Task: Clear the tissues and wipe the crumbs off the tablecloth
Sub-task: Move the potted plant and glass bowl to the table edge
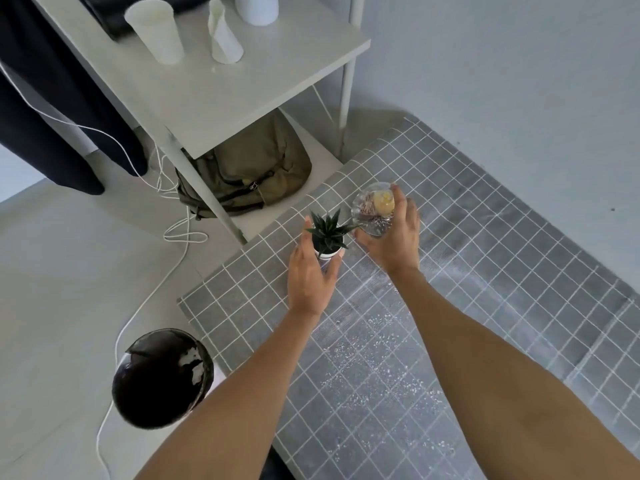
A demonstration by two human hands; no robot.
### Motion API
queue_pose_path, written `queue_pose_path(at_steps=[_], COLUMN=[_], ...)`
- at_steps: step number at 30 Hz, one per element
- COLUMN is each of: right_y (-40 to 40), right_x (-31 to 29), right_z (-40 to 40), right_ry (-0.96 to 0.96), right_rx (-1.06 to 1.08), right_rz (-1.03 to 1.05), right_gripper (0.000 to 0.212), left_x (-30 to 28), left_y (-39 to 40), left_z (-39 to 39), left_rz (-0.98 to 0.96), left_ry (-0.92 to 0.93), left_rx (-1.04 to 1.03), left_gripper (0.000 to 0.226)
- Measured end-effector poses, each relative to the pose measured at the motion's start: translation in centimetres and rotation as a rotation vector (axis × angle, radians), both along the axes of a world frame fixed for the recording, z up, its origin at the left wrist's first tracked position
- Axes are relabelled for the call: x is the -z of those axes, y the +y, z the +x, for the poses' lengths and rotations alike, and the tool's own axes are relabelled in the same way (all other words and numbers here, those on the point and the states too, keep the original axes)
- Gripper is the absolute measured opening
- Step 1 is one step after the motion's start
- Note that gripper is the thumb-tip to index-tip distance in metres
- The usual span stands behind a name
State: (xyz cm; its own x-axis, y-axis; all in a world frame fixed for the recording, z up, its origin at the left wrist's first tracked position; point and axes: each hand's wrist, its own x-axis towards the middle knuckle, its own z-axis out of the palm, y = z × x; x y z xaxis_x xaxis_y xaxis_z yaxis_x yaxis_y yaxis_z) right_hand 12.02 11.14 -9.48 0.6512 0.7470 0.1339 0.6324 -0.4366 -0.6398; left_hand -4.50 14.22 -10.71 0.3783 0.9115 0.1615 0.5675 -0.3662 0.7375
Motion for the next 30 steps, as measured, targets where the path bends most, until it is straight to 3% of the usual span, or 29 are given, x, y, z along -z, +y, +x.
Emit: queue_pose_path(at_steps=[15, 20, 30], right_y=[0.1, -1.5, -10.9], right_x=[-1.7, -3.3, -5.8], right_z=[1.1, 0.8, -3.3], right_ry=[-0.019, -0.073, -0.032], right_rx=[-0.104, -0.129, -0.031], right_rz=[-0.304, -0.400, -0.508], right_gripper=[0.112, 0.111, 0.069], left_x=[-0.5, -1.5, -5.2], left_y=[0.2, -0.7, -5.7], left_z=[0.7, -1.0, -4.5], left_rz=[-0.042, -0.112, -0.196], left_ry=[0.083, 0.128, 0.629], left_rx=[0.011, 0.023, 0.304], left_gripper=[0.080, 0.092, 0.073])
